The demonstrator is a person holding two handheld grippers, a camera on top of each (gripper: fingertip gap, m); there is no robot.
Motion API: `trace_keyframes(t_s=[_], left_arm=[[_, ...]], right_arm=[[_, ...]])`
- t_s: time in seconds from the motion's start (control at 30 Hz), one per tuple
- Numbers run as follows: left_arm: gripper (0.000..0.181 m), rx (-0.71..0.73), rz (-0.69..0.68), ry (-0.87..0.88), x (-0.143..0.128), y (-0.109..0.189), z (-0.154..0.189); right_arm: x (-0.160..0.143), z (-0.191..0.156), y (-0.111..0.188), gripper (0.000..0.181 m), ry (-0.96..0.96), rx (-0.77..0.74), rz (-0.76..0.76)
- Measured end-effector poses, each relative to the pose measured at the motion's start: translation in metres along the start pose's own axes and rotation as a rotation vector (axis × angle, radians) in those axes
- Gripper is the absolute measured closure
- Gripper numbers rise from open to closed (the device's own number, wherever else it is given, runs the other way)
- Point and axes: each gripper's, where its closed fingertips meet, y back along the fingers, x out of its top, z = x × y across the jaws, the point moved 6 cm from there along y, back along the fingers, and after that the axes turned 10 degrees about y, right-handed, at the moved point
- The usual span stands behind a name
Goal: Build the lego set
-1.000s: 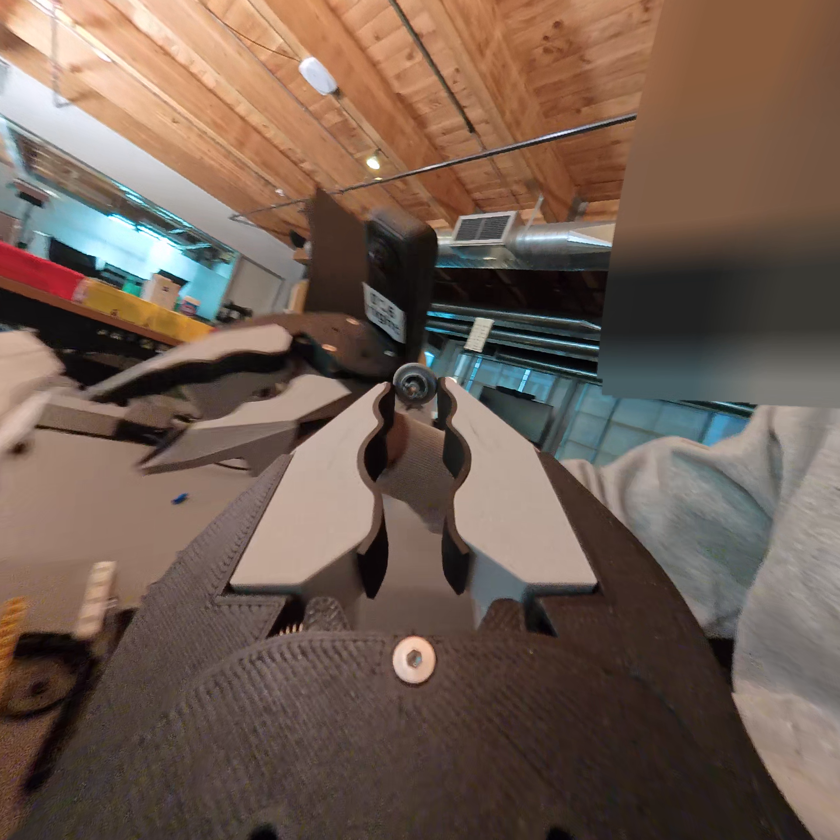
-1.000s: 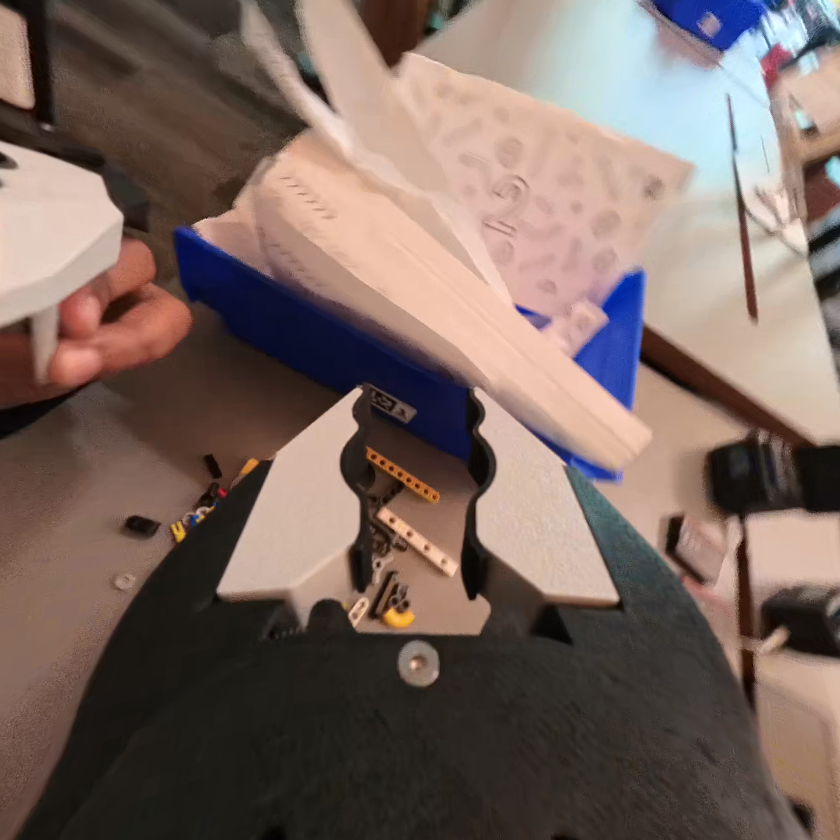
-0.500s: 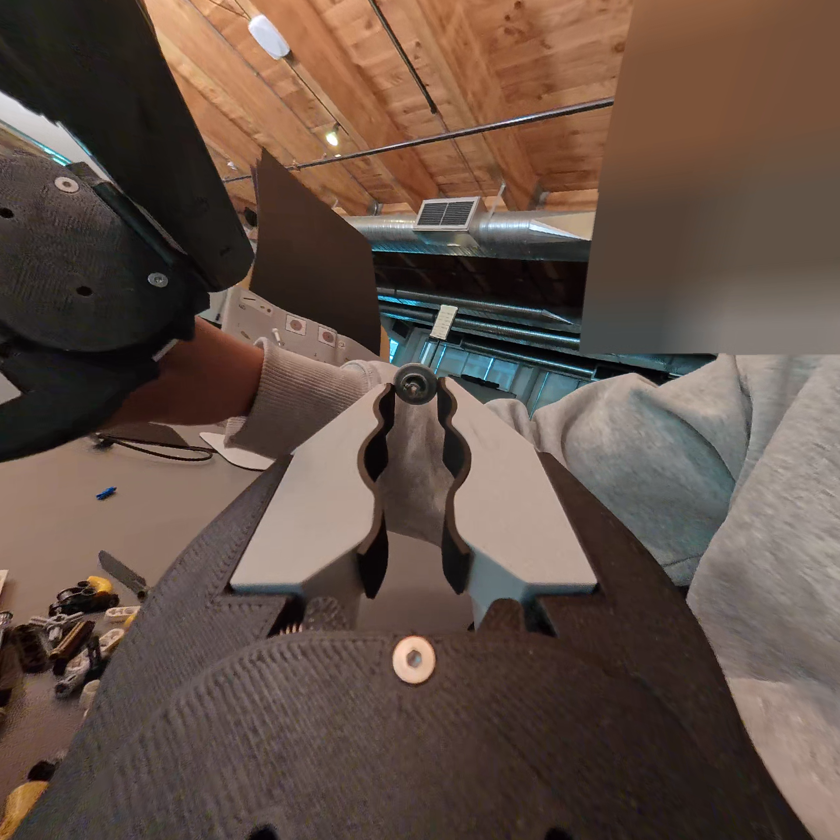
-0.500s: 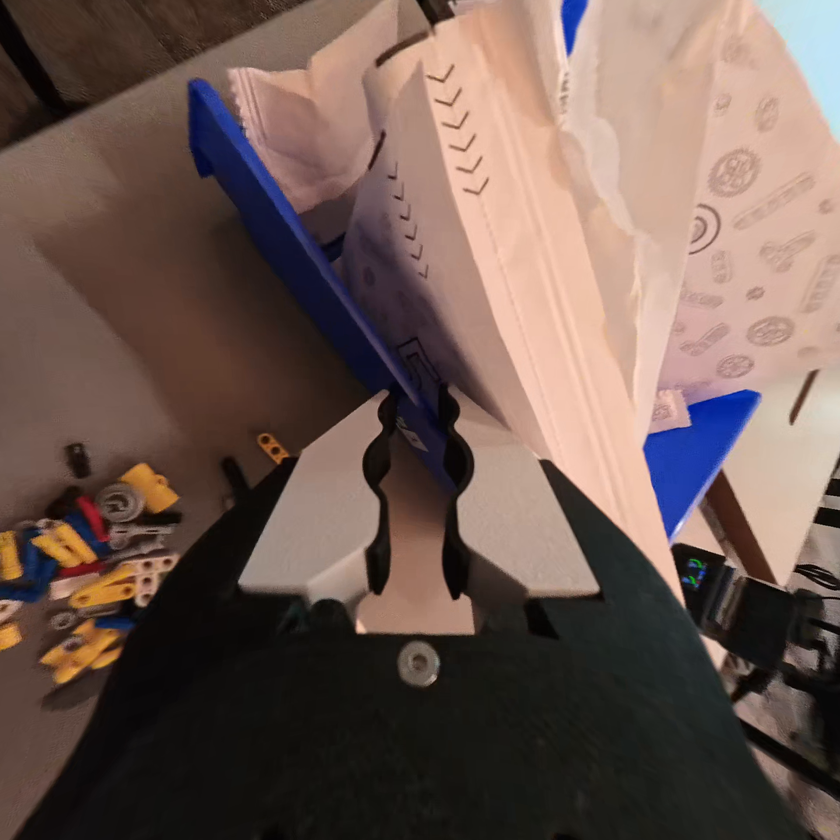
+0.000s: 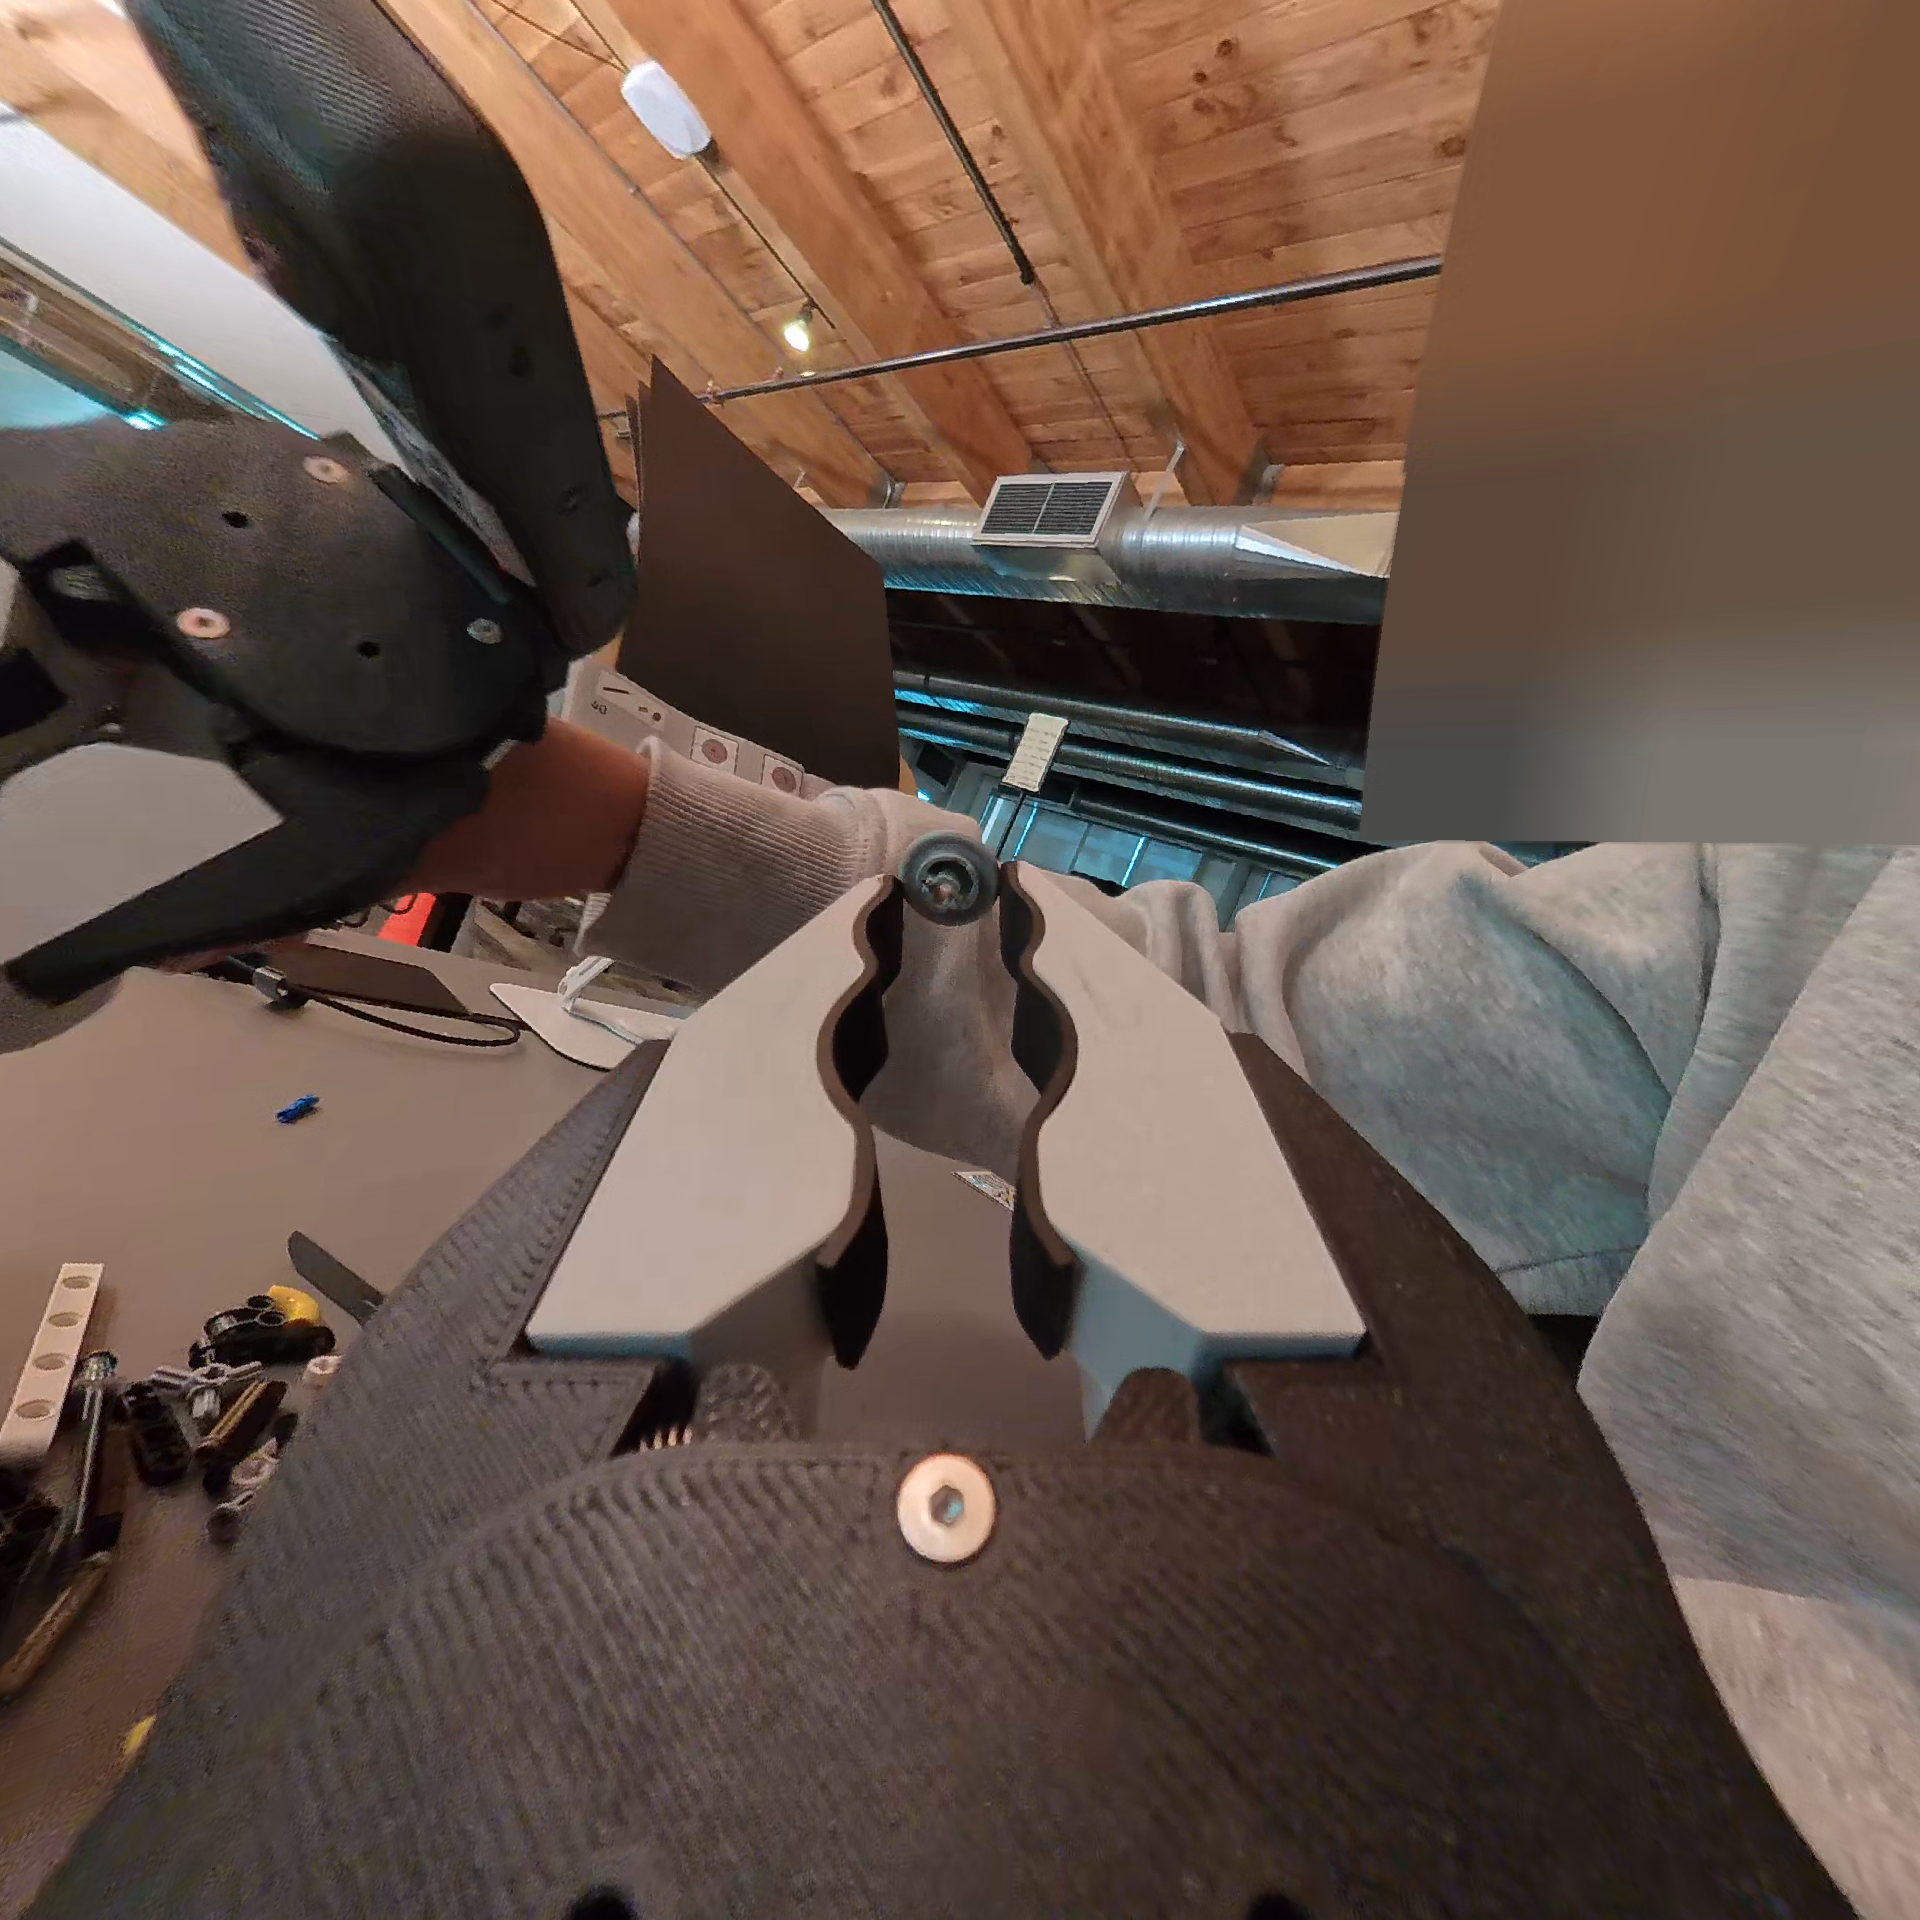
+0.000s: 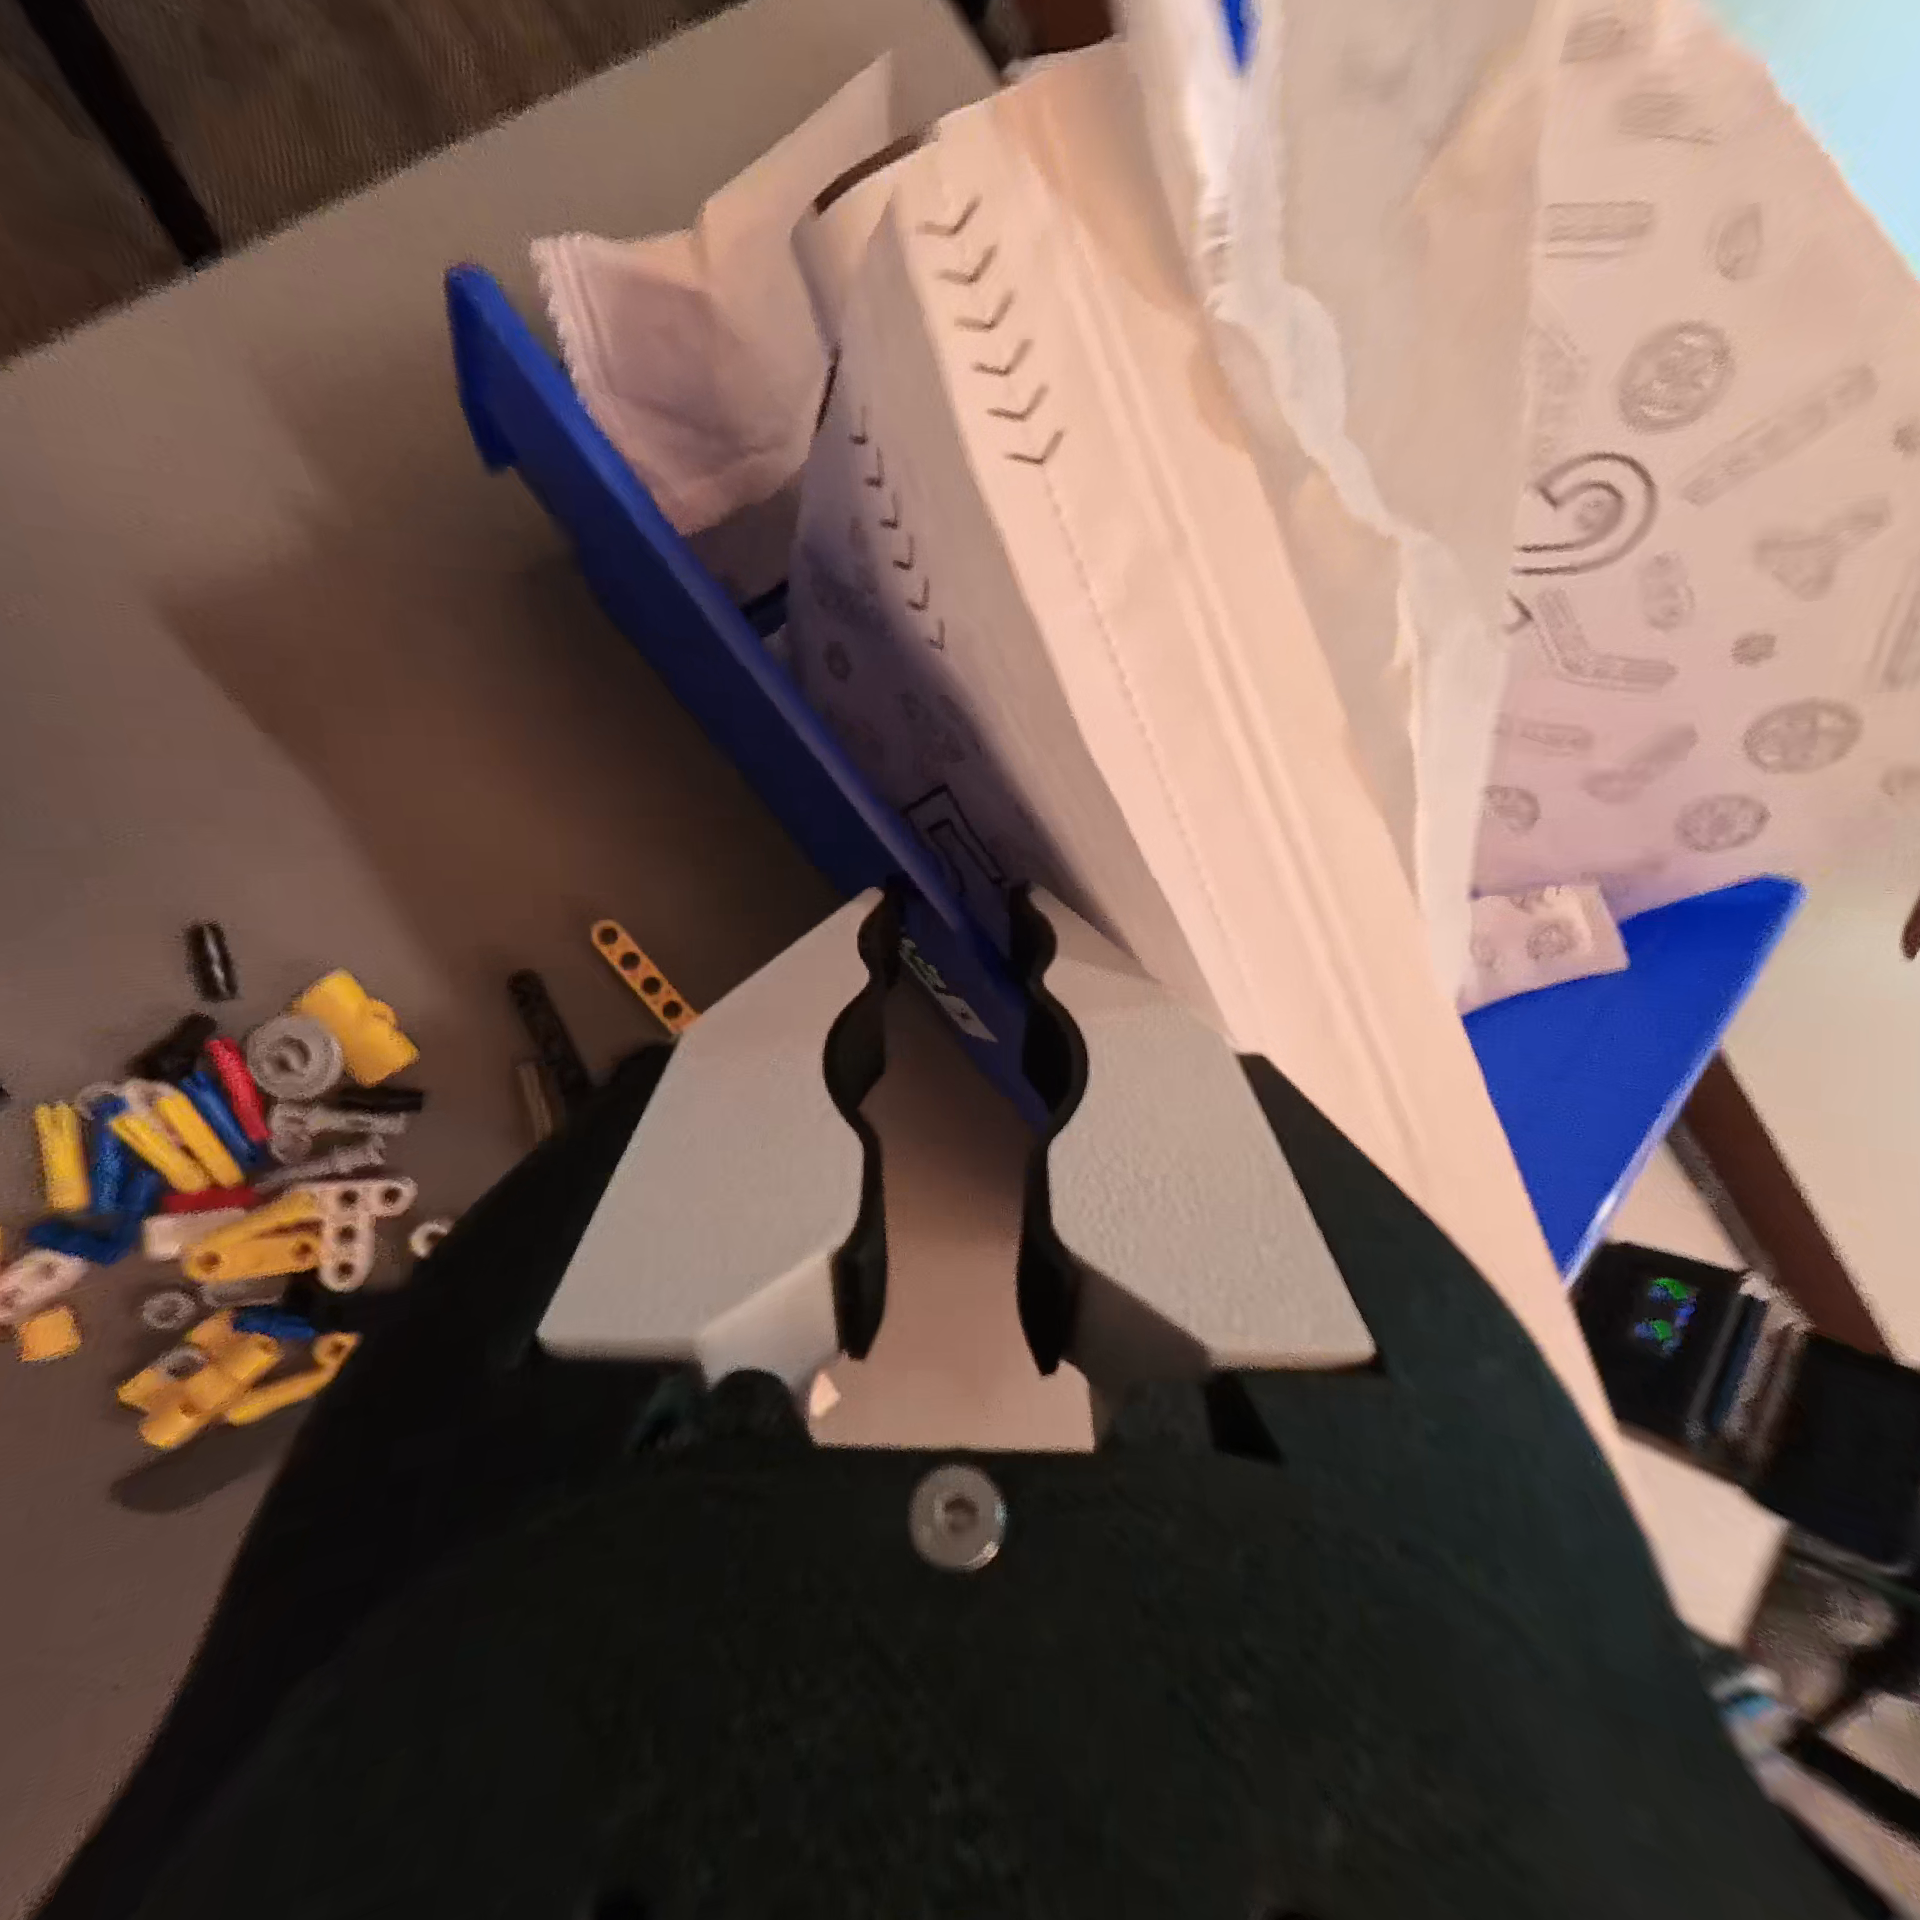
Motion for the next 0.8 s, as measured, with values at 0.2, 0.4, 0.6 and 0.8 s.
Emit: trace_keyframes(t_s=[0.2, 0.4, 0.6, 0.8], left_arm=[[0.164, 0.013, 0.017, -0.001, 0.005, 0.003, -0.003], [0.164, 0.021, 0.027, 0.021, 0.006, 0.005, -0.008], [0.164, 0.09, 0.05, -0.051, 0.014, 0.012, -0.014], [0.164, 0.189, 0.166, -0.096, 0.046, 0.04, -0.027]], right_arm=[[-0.03, 0.004, 0.065, 0.132, -0.397, -0.086, 0.282], [-0.174, 0.005, 0.109, 0.142, -0.884, -0.319, 0.057], [-0.239, -0.042, 0.092, 0.143, -0.783, -0.208, -0.238], [-0.25, -0.051, 0.074, 0.171, -0.739, -0.059, -0.249]])
